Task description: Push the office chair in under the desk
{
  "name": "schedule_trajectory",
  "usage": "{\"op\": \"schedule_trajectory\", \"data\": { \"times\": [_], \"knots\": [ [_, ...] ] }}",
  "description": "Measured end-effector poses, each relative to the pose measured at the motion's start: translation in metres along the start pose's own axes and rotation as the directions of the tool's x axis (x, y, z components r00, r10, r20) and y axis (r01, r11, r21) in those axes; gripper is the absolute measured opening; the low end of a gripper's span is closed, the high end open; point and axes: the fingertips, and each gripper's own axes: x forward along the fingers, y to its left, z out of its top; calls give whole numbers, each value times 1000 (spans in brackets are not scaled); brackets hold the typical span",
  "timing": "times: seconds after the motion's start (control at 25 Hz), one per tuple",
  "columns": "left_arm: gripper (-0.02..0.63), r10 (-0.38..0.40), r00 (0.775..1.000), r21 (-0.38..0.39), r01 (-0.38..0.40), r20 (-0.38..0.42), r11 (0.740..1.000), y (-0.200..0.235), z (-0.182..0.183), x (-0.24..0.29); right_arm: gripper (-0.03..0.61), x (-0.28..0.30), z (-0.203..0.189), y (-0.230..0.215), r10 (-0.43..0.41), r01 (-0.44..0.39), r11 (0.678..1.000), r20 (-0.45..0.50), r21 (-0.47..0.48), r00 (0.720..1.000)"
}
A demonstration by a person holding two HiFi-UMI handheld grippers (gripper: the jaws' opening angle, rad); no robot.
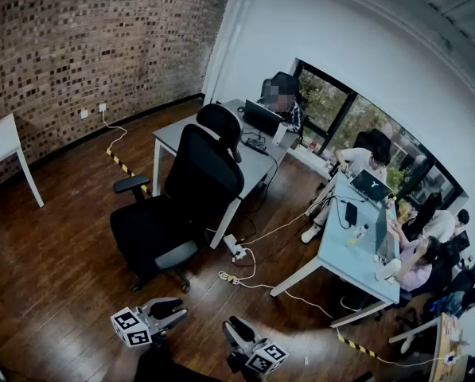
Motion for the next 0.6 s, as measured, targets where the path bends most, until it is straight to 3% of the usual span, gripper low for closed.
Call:
{"op": "schedule_trajectory", "data": {
  "times": [0.12,0.28,0.44,0.6],
  "knots": [
    [218,-26,999,9,26,-26,1000,29,24,-16,141,41,-10,-9,-41,41,999,5,19,999],
    [216,-22,999,25,23,-24,999,70,43,-15,163,94,4,-62,-65,65,998,-22,-12,998],
    [213,101,995,22,-102,15,995,135,57,-22,223,158,26,-141,-57,52,996,-69,-78,996],
    [205,259,964,48,-262,64,964,183,57,-27,246,205,47,-252,-58,38,986,-116,-161,992]
  ]
}}
